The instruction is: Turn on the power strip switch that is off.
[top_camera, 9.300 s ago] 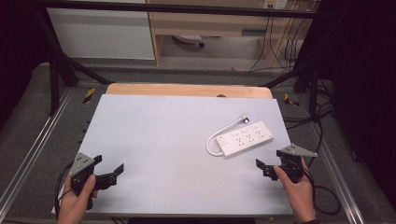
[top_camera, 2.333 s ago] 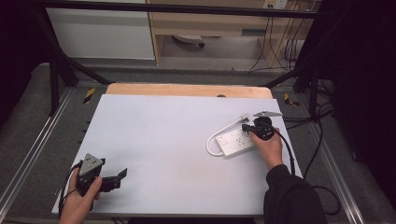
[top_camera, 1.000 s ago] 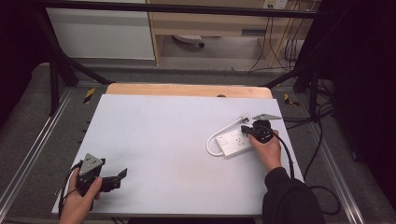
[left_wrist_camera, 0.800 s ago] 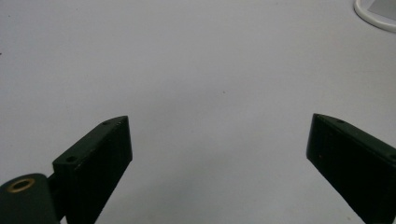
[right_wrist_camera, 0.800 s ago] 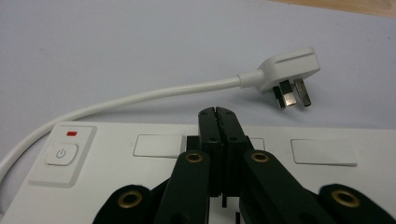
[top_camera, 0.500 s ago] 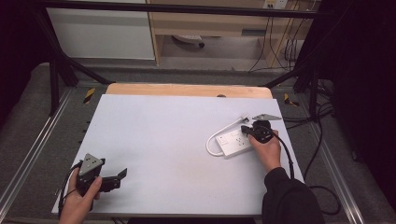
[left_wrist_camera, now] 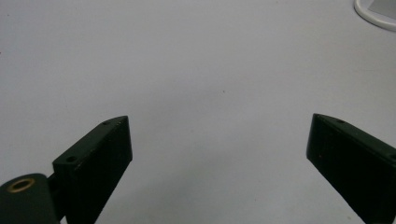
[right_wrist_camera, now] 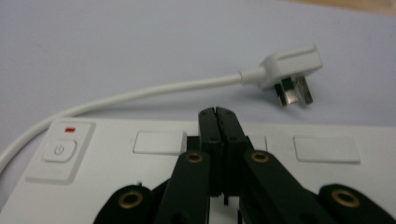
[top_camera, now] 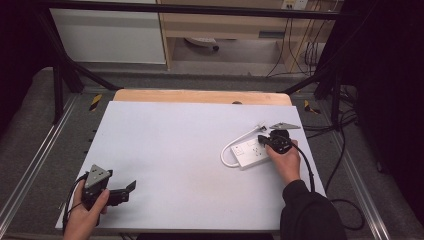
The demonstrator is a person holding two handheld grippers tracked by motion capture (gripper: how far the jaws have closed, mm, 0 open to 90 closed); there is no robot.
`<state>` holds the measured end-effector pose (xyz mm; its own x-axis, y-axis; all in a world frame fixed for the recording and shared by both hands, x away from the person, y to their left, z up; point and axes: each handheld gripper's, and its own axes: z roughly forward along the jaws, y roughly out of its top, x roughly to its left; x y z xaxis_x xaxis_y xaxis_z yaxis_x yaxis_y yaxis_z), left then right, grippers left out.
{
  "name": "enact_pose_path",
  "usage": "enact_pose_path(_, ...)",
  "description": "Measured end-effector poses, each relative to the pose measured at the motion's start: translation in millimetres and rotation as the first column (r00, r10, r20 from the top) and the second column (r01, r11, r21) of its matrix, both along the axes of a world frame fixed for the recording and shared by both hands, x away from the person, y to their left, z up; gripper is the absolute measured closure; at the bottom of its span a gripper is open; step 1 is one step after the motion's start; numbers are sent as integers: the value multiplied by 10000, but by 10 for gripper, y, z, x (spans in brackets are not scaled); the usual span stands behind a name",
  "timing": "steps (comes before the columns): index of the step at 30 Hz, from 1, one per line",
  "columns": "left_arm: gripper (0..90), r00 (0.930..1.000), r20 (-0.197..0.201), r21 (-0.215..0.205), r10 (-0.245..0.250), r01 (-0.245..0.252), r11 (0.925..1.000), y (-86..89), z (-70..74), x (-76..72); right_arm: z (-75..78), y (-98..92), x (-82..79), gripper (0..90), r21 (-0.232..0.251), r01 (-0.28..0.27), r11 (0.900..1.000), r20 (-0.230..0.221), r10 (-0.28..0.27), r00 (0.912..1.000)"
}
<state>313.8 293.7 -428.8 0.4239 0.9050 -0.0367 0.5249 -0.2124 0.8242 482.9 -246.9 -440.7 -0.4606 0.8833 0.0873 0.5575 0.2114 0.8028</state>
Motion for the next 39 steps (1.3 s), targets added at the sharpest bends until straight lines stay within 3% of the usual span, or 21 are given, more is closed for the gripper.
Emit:
enact_pose_path(29, 68, 10000, -8, 4, 5, -5, 10000, 4, -1, 1, 57, -13, 14, 898, 453, 157, 9989, 53, -159, 9999)
enact_pose_path(36, 68, 10000, -6, 11, 7, -7, 10000, 7, -1, 2, 70, -21, 15, 848, 576, 239, 9981, 89, -244, 9997)
enact_pose_path(39, 68, 10000, 45, 28, -7, 7, 10000, 11, 1, 4, 83, -24, 13, 779, 669, 233, 9975, 234, -249, 9994)
